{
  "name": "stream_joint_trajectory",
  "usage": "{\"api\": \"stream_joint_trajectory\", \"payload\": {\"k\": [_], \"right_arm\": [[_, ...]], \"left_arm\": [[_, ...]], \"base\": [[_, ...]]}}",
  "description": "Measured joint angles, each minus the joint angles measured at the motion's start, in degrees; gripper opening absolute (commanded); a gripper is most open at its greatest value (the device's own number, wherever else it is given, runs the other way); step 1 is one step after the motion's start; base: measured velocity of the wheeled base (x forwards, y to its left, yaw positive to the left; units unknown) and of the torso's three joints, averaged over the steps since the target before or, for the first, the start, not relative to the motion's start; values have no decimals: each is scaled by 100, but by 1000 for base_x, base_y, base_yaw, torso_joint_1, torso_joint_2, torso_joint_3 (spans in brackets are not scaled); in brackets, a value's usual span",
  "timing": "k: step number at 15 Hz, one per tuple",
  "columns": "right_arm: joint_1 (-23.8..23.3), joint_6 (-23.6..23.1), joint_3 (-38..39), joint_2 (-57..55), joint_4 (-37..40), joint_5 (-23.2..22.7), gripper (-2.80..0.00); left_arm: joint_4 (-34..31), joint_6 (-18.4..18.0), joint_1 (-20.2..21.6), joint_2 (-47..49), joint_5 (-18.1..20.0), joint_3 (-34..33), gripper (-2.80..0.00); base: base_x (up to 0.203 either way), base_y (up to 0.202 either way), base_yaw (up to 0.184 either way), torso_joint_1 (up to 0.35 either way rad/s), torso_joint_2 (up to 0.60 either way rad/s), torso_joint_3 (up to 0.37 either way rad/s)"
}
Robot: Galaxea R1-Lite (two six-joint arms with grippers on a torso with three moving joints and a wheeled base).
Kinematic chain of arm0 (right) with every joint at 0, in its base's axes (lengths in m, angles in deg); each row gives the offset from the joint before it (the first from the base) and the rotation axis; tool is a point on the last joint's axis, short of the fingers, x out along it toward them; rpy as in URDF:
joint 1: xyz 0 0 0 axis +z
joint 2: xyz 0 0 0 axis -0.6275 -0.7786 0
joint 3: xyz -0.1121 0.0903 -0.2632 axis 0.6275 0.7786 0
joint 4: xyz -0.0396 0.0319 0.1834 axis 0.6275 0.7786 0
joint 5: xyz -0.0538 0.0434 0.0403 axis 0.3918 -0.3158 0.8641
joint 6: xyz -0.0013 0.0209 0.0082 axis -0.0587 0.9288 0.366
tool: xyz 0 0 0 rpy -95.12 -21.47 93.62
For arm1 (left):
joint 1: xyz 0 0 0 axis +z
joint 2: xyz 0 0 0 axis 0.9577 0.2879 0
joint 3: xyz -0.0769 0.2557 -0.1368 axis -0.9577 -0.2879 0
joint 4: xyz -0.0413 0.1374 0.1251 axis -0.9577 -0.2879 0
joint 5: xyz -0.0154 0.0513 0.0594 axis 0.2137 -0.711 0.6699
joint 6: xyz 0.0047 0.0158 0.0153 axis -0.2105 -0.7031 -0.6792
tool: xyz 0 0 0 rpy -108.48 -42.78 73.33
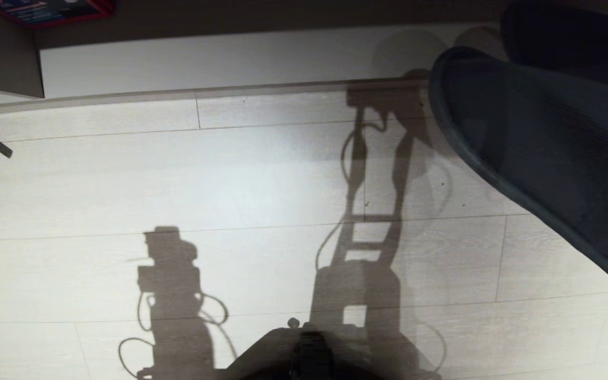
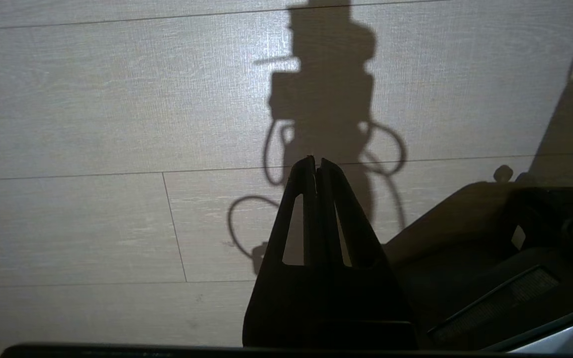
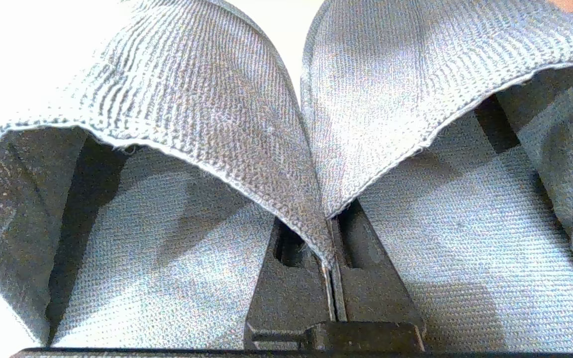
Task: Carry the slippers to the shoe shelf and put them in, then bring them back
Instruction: Place the slippers on the floor
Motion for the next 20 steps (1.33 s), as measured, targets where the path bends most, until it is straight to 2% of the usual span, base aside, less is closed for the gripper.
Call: {"api": "stream_joint_trajectory", "payload": {"k": [4, 6, 8, 12, 20], "right_arm": [[-36, 144, 195, 1462, 1556, 385, -280], [-301, 241, 235, 2093, 2262, 494, -280], [-744, 333, 310, 2586, 2643, 512, -280], [-1475, 423, 824, 3434, 2747, 480, -280], [-1851, 577, 2566, 4688, 2759, 432, -280]], "left_arm": [[2, 3, 0, 0, -2, 0, -280], [0, 5, 0, 0, -2, 0, -280], [0, 3, 0, 0, -2, 0, -280], [2, 1, 0, 0, -2, 0, -280], [-9, 24, 2, 0, -5, 0, -280]], "base": [[0, 0, 0, 0, 0, 0], [0, 0, 0, 0, 0, 0], [0, 0, 0, 0, 0, 0], [0, 0, 0, 0, 0, 0], [0, 0, 0, 0, 0, 0]]}}
